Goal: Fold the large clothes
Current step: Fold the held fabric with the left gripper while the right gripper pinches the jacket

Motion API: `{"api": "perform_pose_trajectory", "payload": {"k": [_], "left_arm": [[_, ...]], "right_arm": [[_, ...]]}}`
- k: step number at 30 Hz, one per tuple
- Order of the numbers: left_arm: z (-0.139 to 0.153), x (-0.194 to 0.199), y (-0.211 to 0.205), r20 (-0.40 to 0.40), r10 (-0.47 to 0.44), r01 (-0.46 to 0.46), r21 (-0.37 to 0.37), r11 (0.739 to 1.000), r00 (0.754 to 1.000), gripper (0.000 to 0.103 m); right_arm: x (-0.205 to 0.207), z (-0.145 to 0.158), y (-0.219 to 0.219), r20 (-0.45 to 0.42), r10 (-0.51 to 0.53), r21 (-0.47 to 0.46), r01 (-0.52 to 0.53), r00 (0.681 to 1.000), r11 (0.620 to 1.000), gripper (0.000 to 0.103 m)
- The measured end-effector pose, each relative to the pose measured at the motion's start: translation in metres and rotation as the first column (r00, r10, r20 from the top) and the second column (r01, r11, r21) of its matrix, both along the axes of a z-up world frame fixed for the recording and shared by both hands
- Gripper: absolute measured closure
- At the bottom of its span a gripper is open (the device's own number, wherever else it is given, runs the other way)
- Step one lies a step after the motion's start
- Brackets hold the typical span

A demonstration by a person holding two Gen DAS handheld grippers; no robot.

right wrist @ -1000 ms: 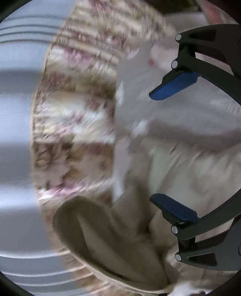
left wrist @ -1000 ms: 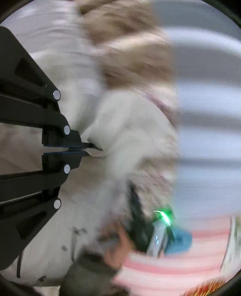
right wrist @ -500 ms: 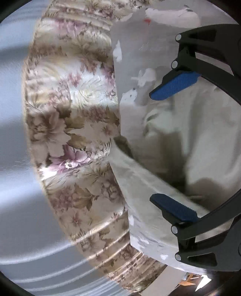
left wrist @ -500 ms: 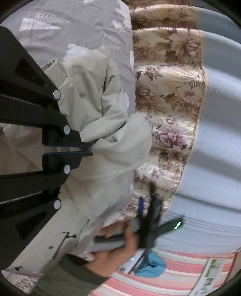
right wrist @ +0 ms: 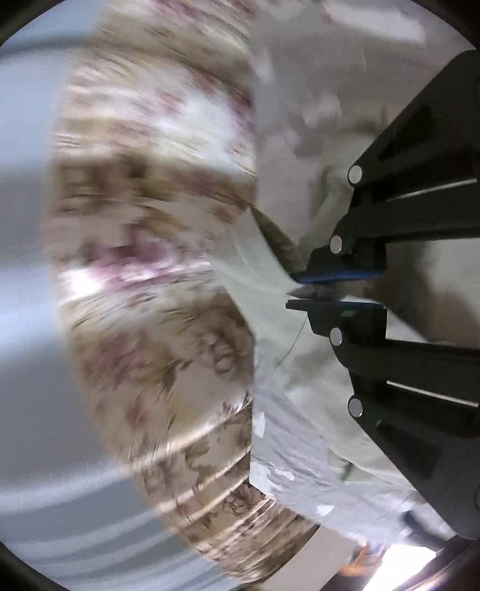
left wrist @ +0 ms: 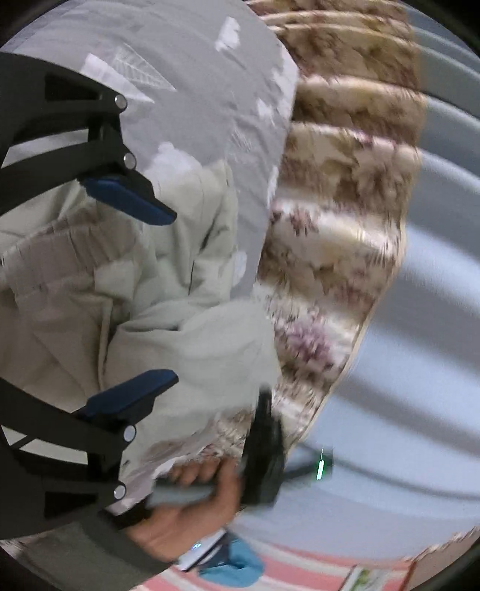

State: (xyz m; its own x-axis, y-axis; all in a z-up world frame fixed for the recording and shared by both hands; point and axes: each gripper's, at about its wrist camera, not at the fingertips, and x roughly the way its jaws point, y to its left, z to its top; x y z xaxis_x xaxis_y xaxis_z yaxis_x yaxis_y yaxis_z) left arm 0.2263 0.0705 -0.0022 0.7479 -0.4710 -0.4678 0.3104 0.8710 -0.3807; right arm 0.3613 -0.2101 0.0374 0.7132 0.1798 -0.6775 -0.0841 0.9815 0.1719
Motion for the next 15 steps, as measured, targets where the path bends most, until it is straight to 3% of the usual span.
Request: {"api": "perform_pose_trajectory", "payload": {"k": [3, 5, 6, 7, 8, 10, 12, 13, 15], "left_arm": [[-0.003, 0.001, 0.010, -0.034, 0.049, -0.050, -0.021, 0.999, 0.998, 0.021], [-0.004, 0.001, 0.013, -0.055, 0.051, -0.054, -0.046, 0.997, 0.997, 0.020], [-0.004, 0.001, 0.013, -0.062, 0.048, -0.051, -0.055, 0.997, 0.997, 0.020], [-0.005, 0.001, 0.012, -0.075, 0.031, -0.036, -0.064, 0.997, 0.997, 0.020], [-0.005, 0.001, 0.010, -0.087, 0.022, -0.028, -0.070, 0.997, 0.996, 0.020], [-0.007, 0.002, 0.005, -0.111, -0.009, -0.001, -0.086, 0.996, 0.994, 0.020], [-0.008, 0.001, -0.004, -0.127, -0.049, 0.039, -0.083, 0.996, 0.991, 0.019], [-0.009, 0.000, -0.009, -0.131, -0.058, 0.049, -0.068, 0.996, 0.990, 0.018], [-0.010, -0.001, -0.019, -0.137, -0.069, 0.063, -0.048, 0.997, 0.988, 0.017]], "right_arm": [[-0.078, 0.010, -0.006, 0.082, -0.049, -0.012, 0.050, 0.995, 0.999, 0.095], [-0.129, -0.010, -0.009, 0.049, -0.088, -0.011, 0.088, 0.995, 0.996, 0.091], [-0.149, -0.025, -0.008, 0.002, -0.072, -0.017, 0.072, 0.997, 0.997, 0.090], [-0.167, -0.040, -0.006, -0.044, -0.044, -0.023, 0.043, 0.998, 0.999, 0.083], [-0.188, -0.056, -0.001, -0.095, 0.015, -0.037, -0.018, 0.995, 0.999, 0.067], [-0.225, -0.064, 0.010, -0.085, 0.099, -0.133, -0.110, 0.991, 0.985, 0.065], [-0.247, -0.051, 0.009, -0.021, 0.130, -0.194, -0.132, 0.991, 0.972, 0.065], [-0.251, -0.043, 0.005, 0.015, 0.123, -0.211, -0.117, 0.992, 0.970, 0.060], [-0.250, -0.017, -0.010, 0.142, 0.090, -0.252, -0.052, 0.986, 0.966, 0.030]]}}
